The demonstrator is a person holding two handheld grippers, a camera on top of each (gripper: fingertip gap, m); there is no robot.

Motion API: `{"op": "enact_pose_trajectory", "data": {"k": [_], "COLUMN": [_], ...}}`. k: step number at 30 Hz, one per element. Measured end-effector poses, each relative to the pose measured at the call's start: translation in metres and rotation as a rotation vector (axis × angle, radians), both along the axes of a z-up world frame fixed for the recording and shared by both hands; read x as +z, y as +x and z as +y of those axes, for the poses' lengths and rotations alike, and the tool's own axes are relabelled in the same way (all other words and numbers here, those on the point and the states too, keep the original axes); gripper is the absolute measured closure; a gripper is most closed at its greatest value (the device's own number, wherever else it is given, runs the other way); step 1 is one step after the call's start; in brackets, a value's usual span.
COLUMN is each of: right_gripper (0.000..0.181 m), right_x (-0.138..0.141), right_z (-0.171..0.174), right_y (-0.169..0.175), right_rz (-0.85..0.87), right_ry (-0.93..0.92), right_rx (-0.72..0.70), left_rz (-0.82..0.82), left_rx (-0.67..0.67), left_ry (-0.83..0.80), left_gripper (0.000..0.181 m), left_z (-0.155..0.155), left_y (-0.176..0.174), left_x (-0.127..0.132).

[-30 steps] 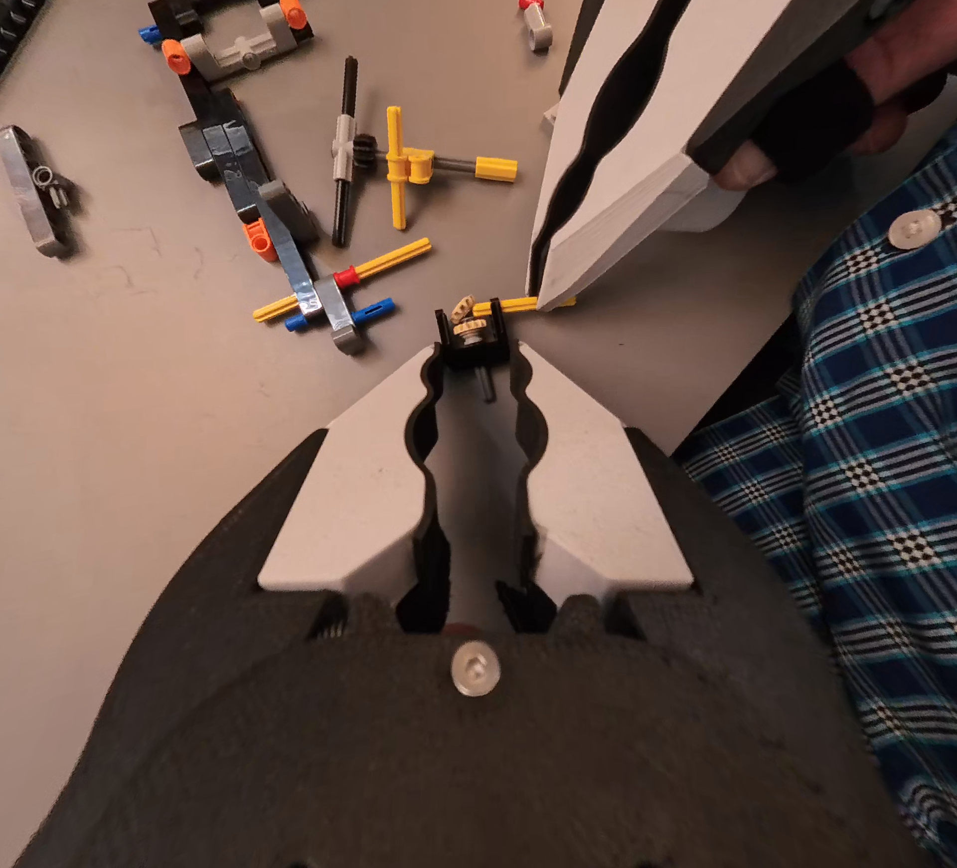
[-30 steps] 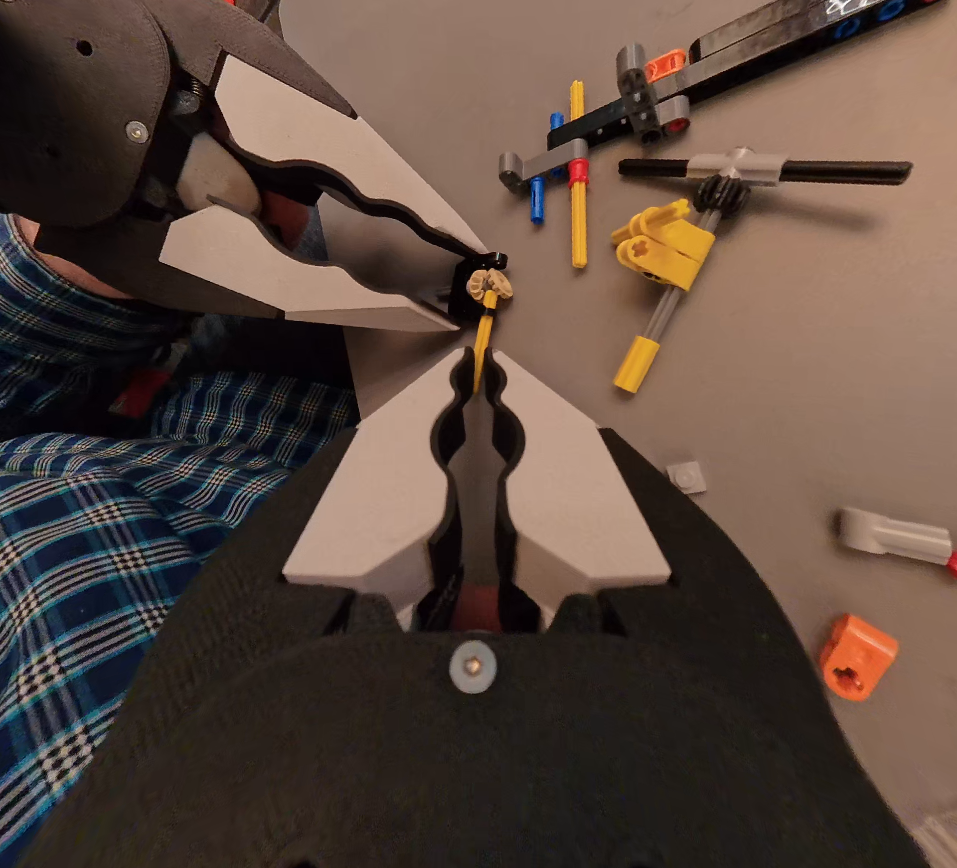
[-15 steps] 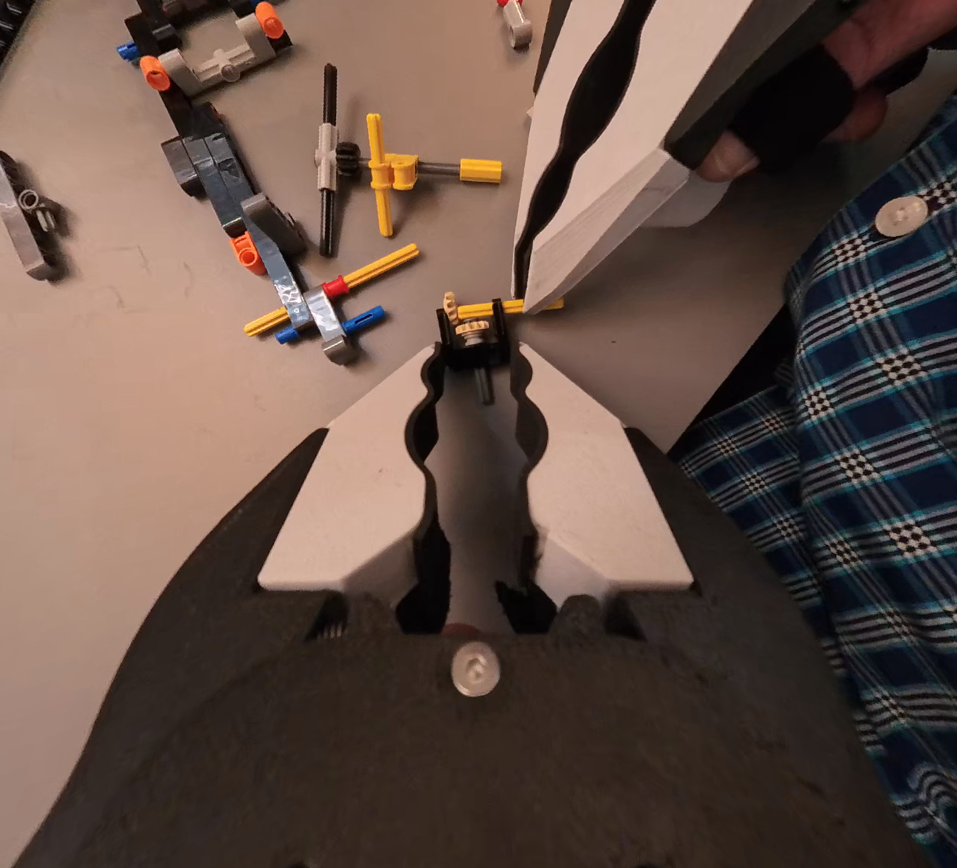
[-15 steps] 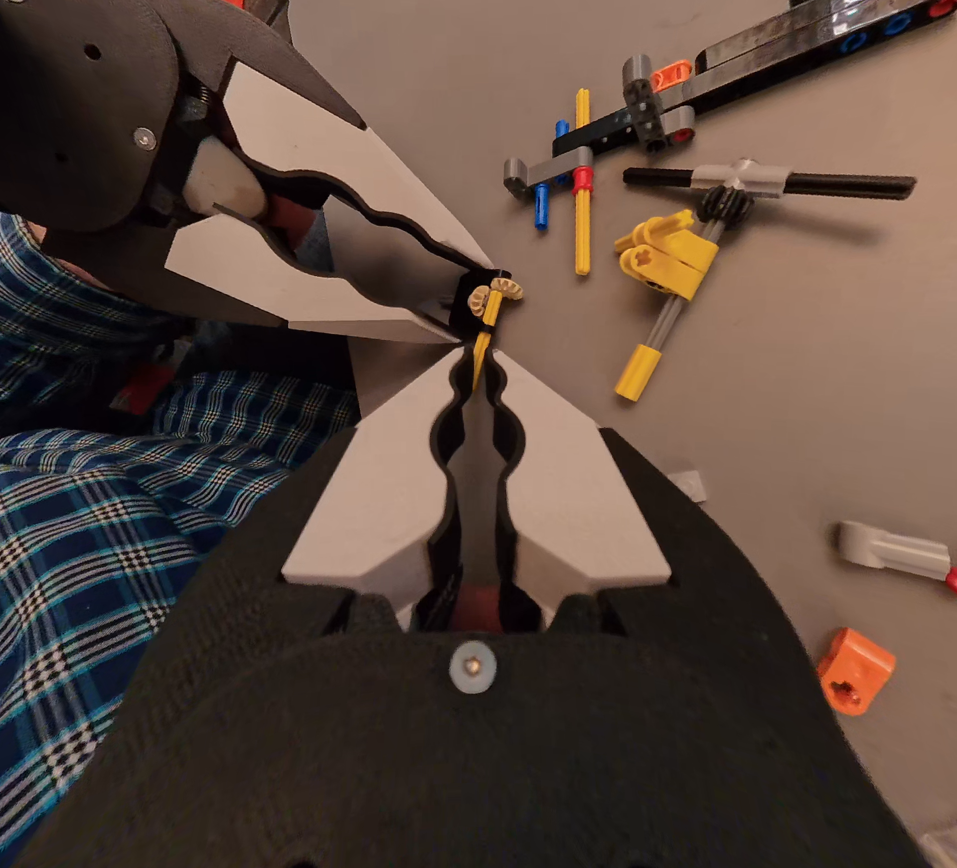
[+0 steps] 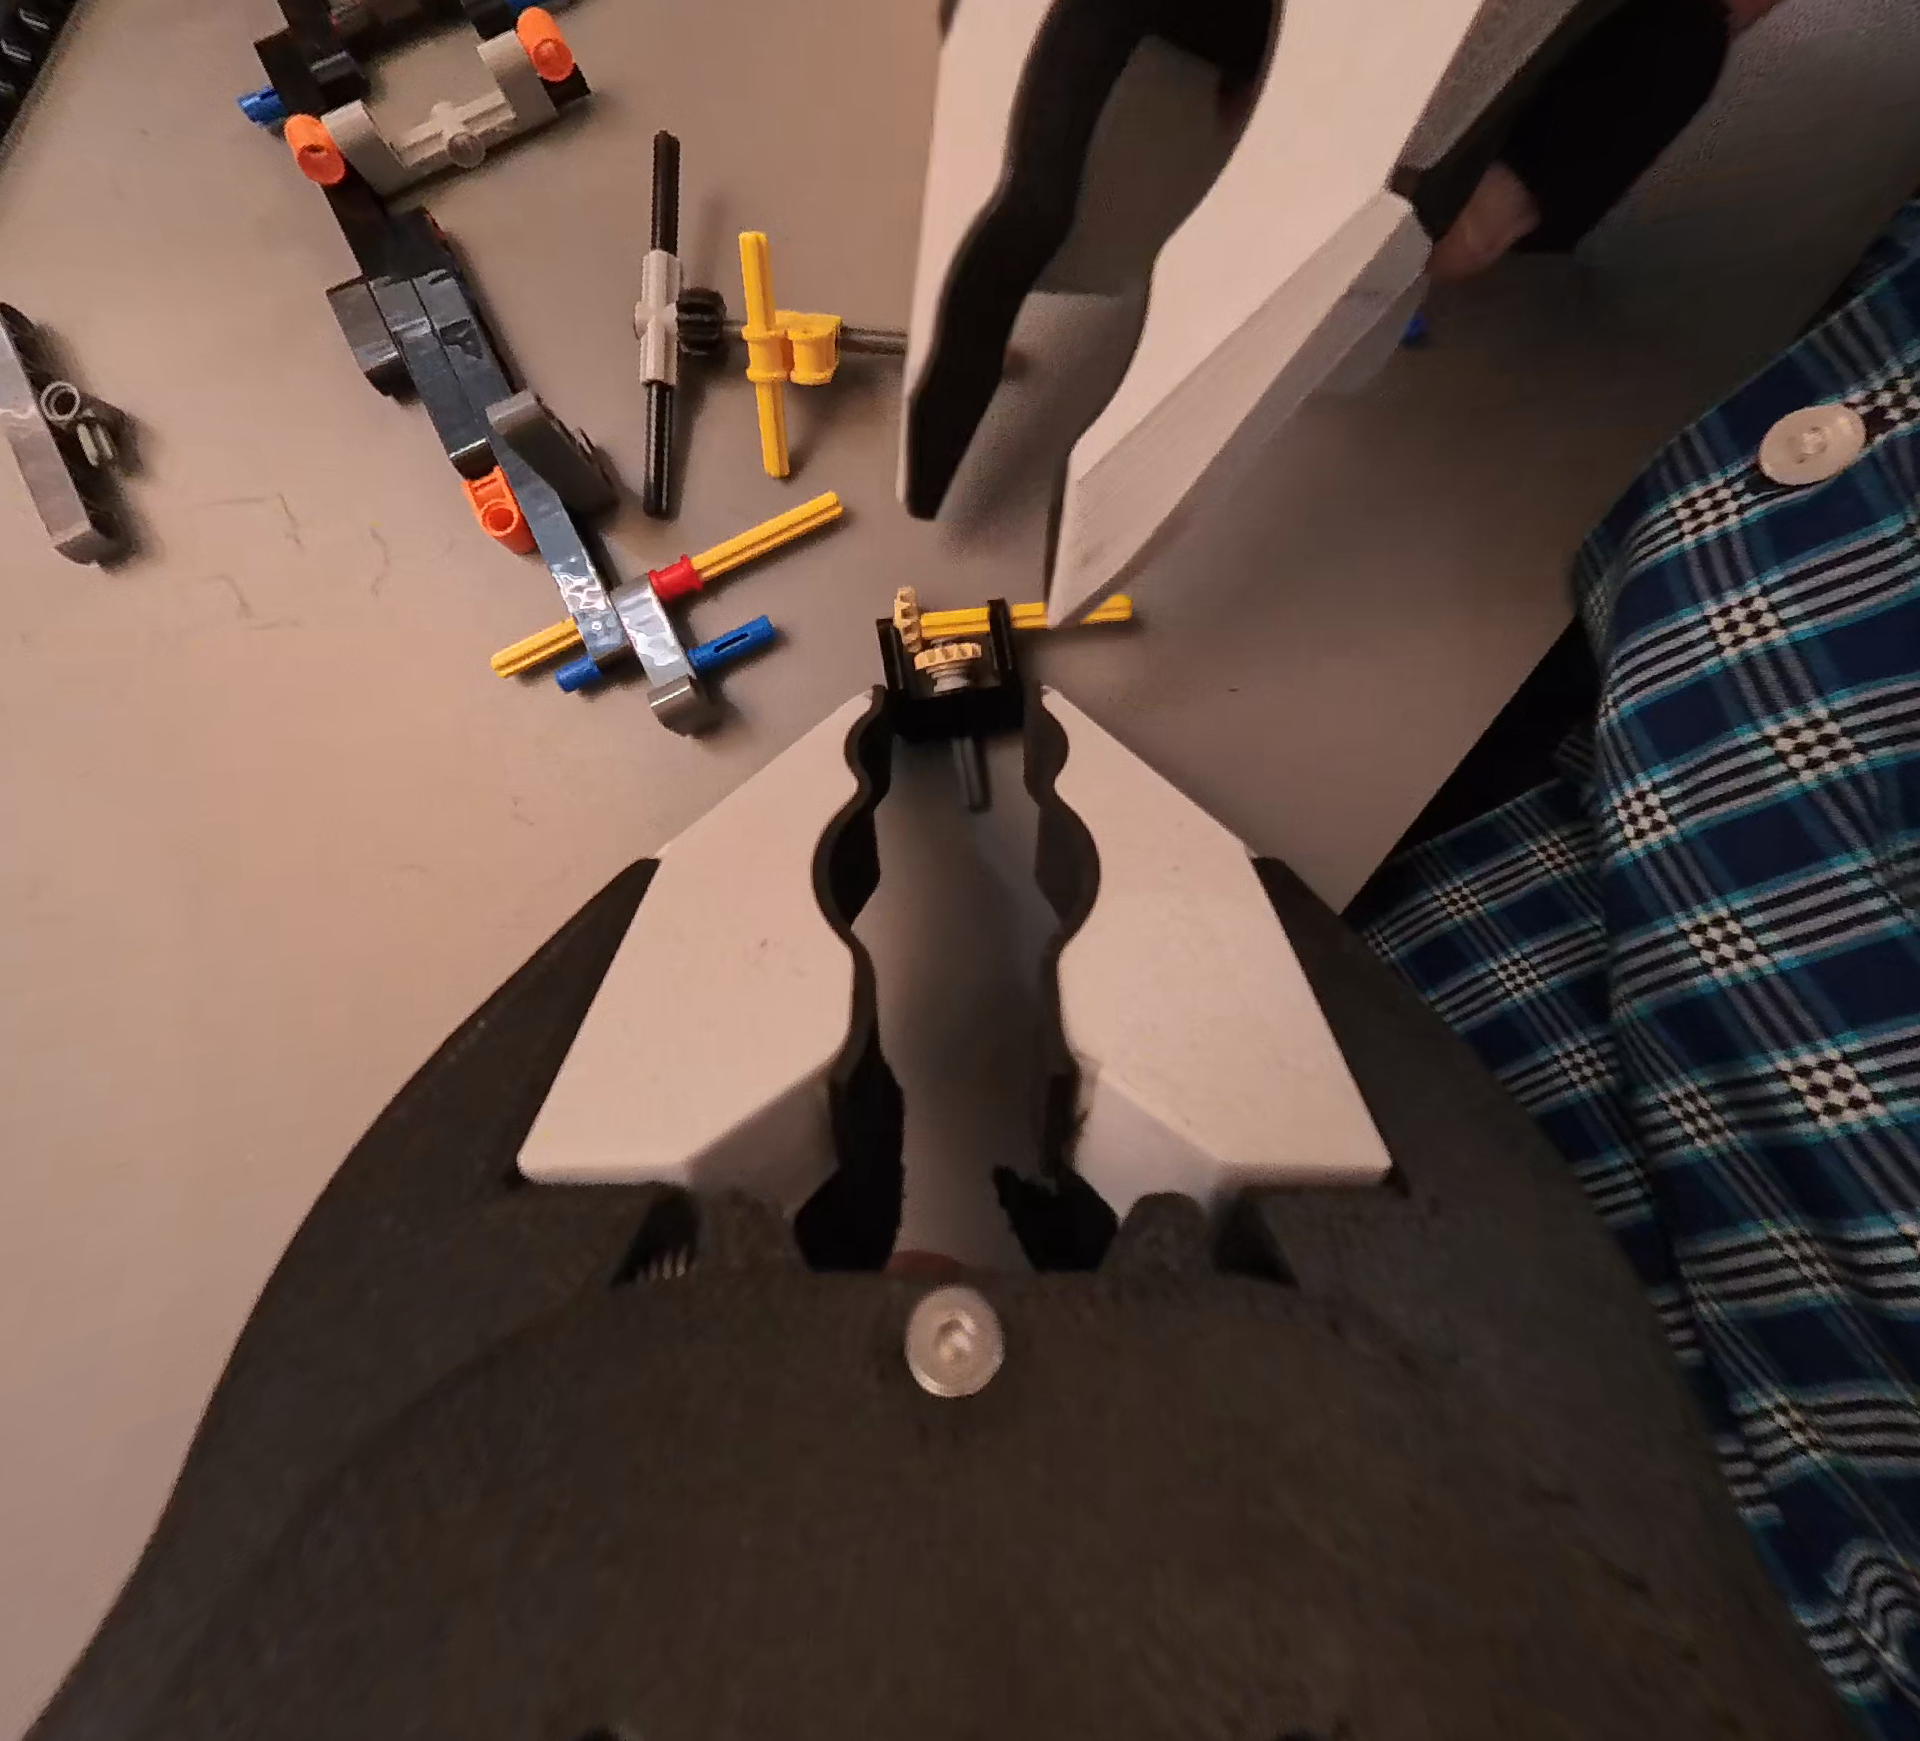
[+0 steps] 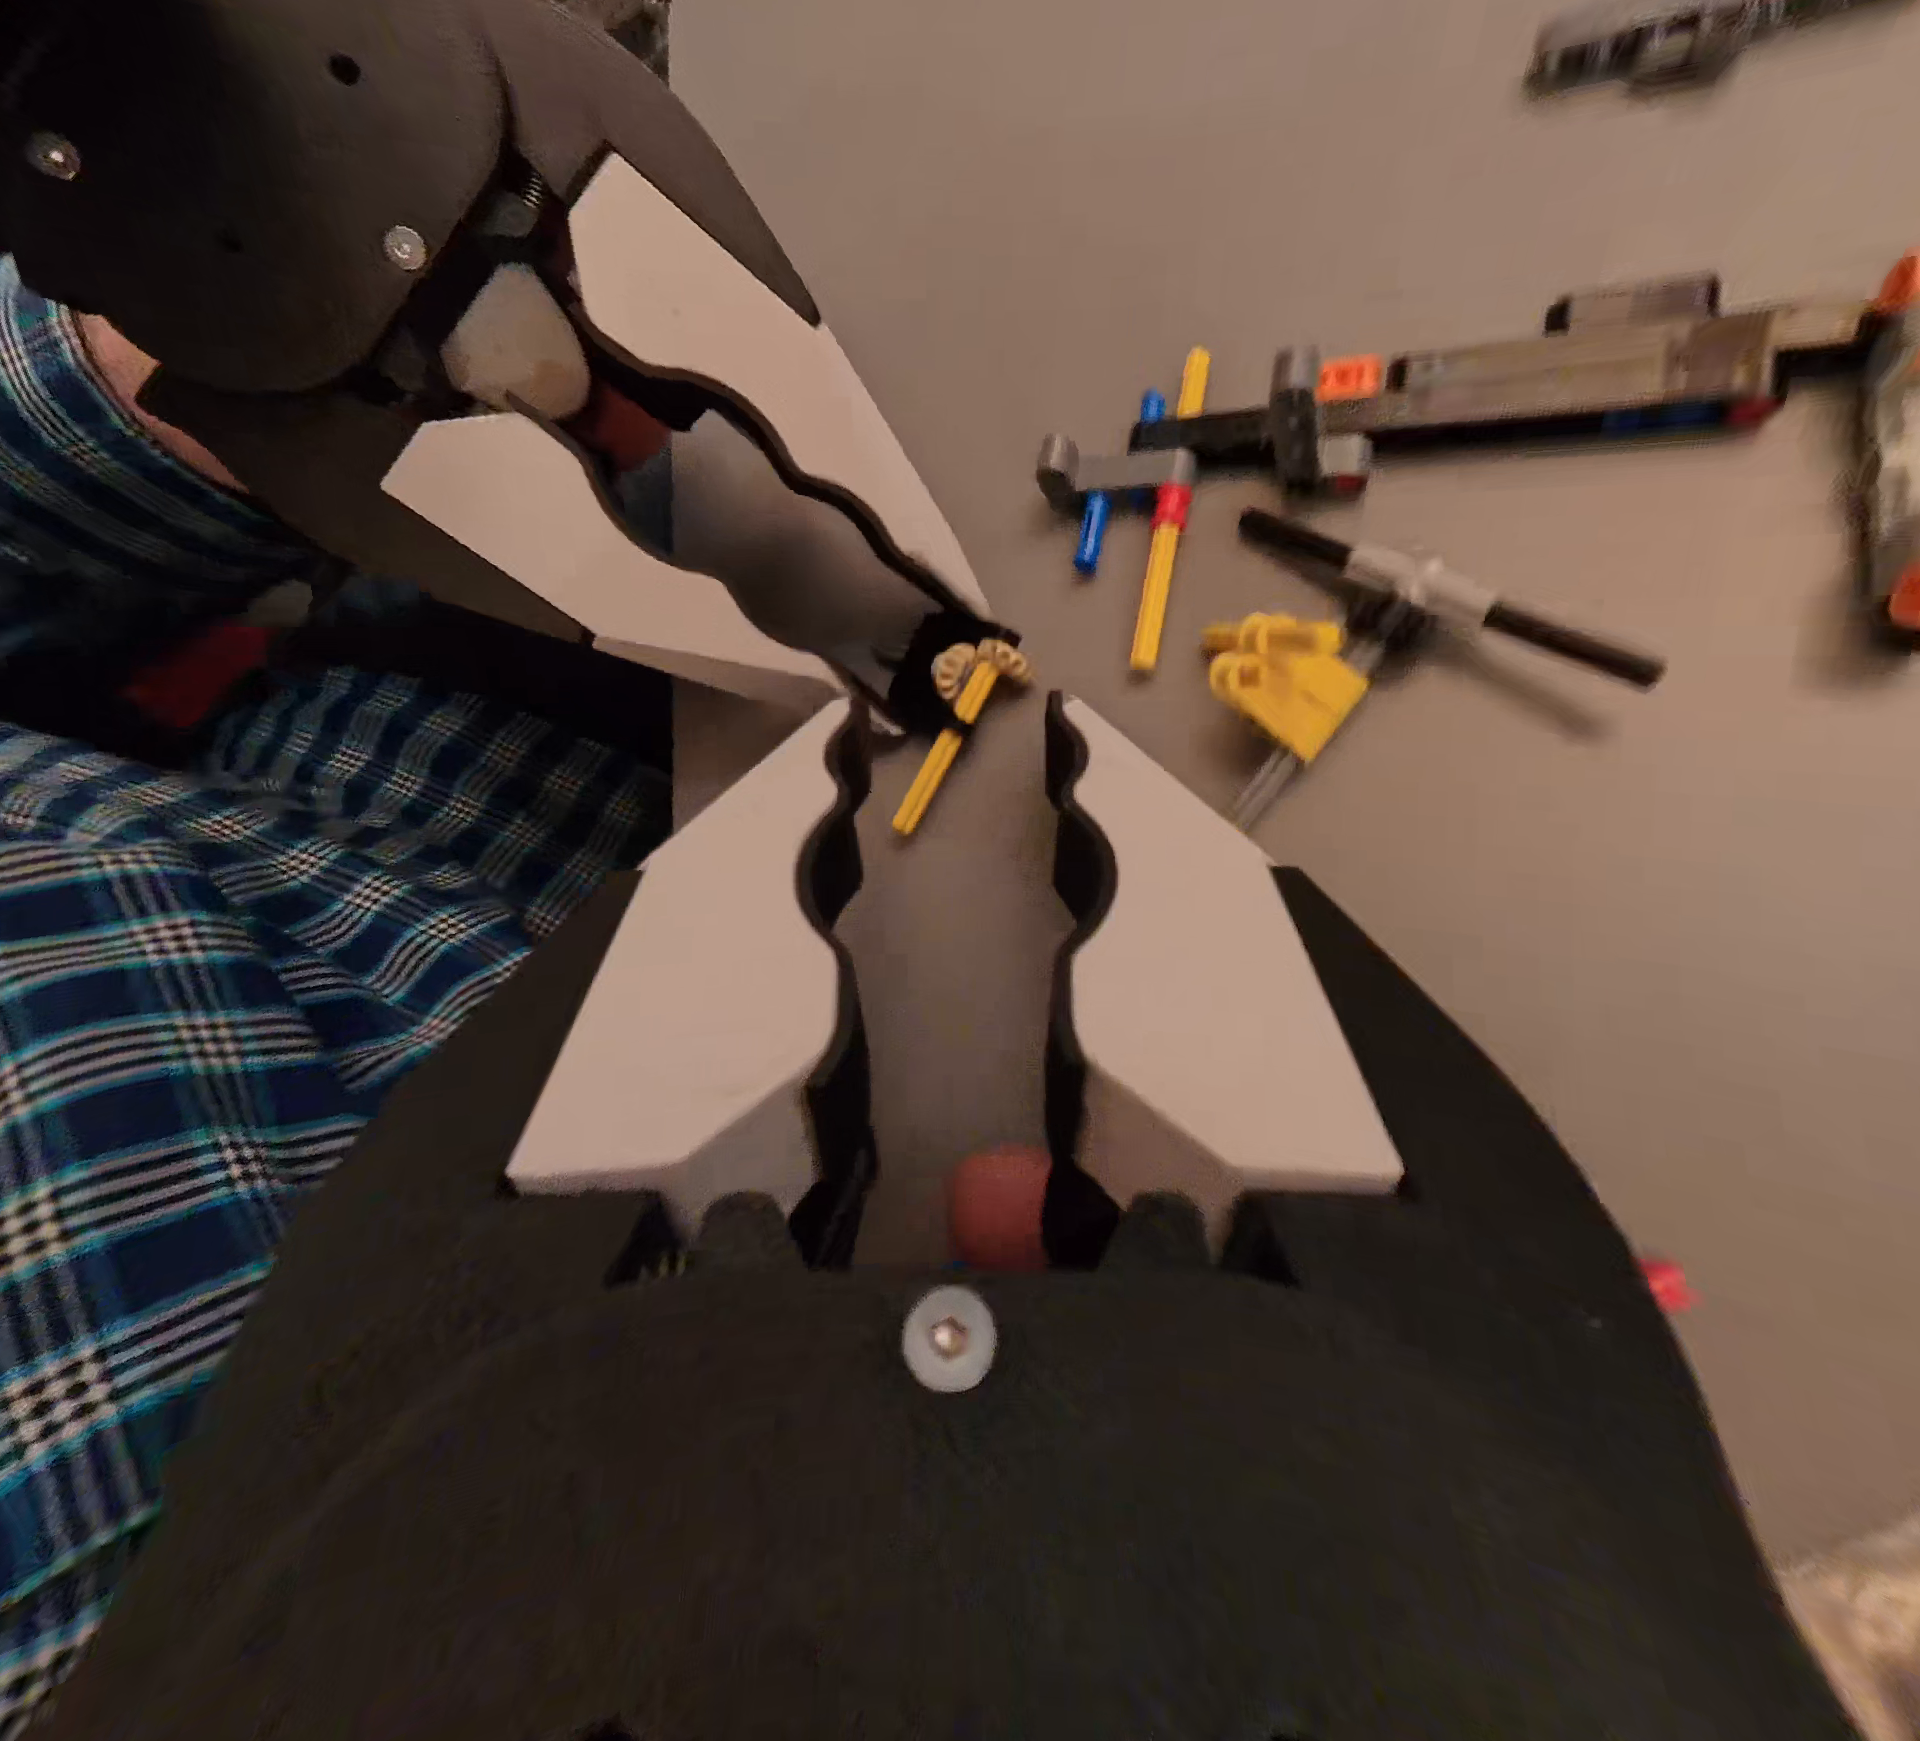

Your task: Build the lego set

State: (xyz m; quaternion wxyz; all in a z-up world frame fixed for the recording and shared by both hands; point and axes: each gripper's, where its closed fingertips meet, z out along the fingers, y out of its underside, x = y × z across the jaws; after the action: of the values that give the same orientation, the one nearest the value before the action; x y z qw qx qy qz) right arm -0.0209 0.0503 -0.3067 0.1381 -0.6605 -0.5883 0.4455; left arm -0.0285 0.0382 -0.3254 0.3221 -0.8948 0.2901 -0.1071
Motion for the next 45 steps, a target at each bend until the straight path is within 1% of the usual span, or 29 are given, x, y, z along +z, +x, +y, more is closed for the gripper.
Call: {"op": "enact_pose_trajectory", "data": {"k": [2,4,6,9,14,17,20,28,36,39,43,45], "right_gripper": [0.148,0.152,0.154,0.153,0.157,0.156,0.146,0.153,0.149,0.15,0.16,0.16], "right_x": [-0.002,-0.008,-0.007,-0.007,-0.005,-0.003,-0.005,-0.003,-0.001,0.0,-0.006,-0.009], "right_z": [-0.001,-0.008,-0.01,-0.009,-0.011,-0.005,-0.005,-0.009,-0.009,-0.008,-0.012,-0.016], "right_y": [-0.004,-0.004,-0.006,-0.007,-0.006,-0.006,-0.008,-0.01,-0.009,-0.005,0.009,0.016], "right_rz": [-0.012,-0.046,-0.042,-0.044,-0.036,-0.024,-0.032,-0.018,-0.014,-0.019,-0.079,-0.112], "right_ry": [-0.002,-0.025,-0.026,-0.035,-0.042,-0.057,-0.04,-0.038,-0.061,-0.062,-0.042,-0.019], "right_rx": [0.045,0.099,0.111,0.11,0.129,0.102,0.098,0.135,0.139,0.132,0.137,0.126], "left_rz": [0.001,0.002,0.001,-0.001,0.0,0.002,0.004,0.002,0.007,0.004,0.004,0.005], "left_rx": [0.0,0.0,0.0,0.003,0.0,0.001,0.0,0.001,-0.002,0.001,0.003,0.004], "left_ry": [-0.001,-0.002,-0.001,-0.002,-0.001,-0.001,-0.002,-0.001,-0.002,-0.004,-0.008,-0.008], "left_gripper": [0.158,0.158,0.159,0.159,0.158,0.159,0.158,0.159,0.158,0.159,0.159,0.158], "left_z": [0.0,0.0,0.0,0.0,0.0,0.0,0.0,-0.001,0.0,0.0,0.0,0.0], "left_y": [0.0,0.0,0.0,-0.001,-0.001,-0.001,-0.001,-0.002,-0.002,-0.002,-0.002,-0.002], "left_x": [0.0,0.0,0.0,0.0,0.0,0.0,0.0,0.0,0.0,0.0,0.0,0.0]}}
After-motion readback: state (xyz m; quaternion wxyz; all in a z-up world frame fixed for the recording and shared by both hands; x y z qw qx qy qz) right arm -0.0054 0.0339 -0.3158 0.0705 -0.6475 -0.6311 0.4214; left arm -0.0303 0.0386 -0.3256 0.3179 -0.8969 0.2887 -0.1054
